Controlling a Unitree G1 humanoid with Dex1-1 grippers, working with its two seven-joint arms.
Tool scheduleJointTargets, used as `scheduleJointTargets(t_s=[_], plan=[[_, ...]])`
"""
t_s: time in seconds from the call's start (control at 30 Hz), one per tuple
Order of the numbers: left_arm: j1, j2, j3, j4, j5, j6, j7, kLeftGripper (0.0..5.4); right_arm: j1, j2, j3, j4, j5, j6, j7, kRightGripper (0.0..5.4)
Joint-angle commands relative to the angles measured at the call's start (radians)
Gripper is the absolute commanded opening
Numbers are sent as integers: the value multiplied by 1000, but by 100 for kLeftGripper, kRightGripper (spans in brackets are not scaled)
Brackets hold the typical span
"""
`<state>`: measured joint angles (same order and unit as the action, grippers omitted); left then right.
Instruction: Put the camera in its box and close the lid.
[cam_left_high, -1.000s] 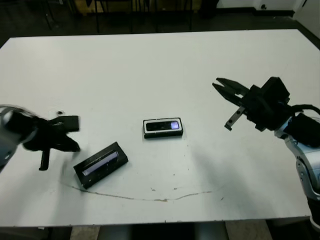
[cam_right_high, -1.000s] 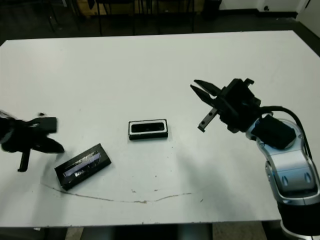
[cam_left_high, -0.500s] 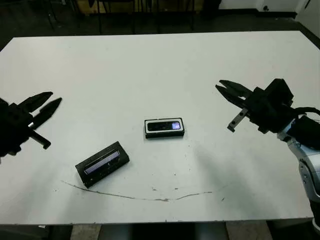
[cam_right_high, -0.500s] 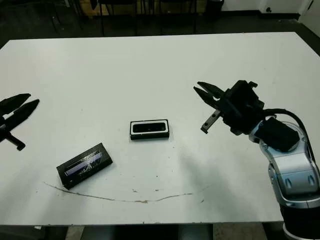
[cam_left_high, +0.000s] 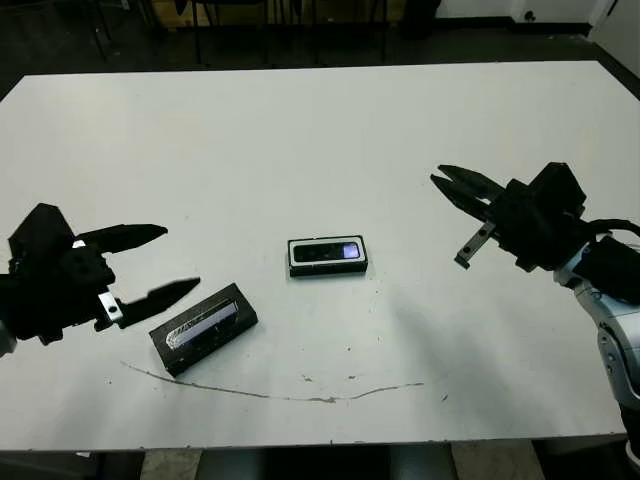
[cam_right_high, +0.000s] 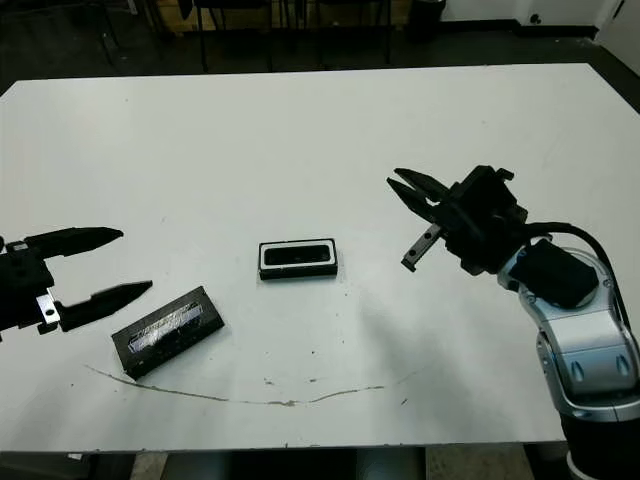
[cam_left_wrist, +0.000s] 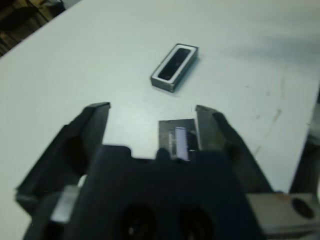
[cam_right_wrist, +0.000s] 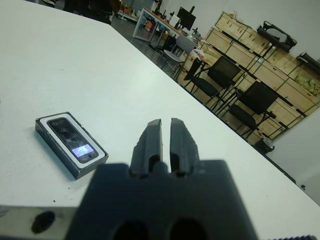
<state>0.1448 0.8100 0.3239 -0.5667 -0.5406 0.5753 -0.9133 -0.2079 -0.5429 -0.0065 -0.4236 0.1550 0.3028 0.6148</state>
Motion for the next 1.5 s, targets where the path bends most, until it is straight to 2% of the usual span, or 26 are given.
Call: scheduleJointTargets(t_s=[0.03,0.13,0.8,1.2,1.27,1.4,1.5], plan=[[-5,33,-34,19,-2,7,-25,491,20,-2,-1,3,0,-9,-4,0],[1,49,-54,36,21,-21,-38,539,25,-4,1,1,-5,-21,-4,0],[12,38,-218,165,76,-150,-123,539,44,3,4,3,-9,-38,-18,0],[61,21,-217,164,75,-136,-91,539,45,3,4,11,-6,-46,-12,0],[64,22,-218,162,84,-131,-75,539,46,1,3,3,-4,-24,-16,0],[73,12,-232,174,129,-147,-25,539,47,7,-1,21,10,-57,-5,0],[75,-4,-252,201,174,-184,0,539,49,0,1,21,16,-55,-1,0]])
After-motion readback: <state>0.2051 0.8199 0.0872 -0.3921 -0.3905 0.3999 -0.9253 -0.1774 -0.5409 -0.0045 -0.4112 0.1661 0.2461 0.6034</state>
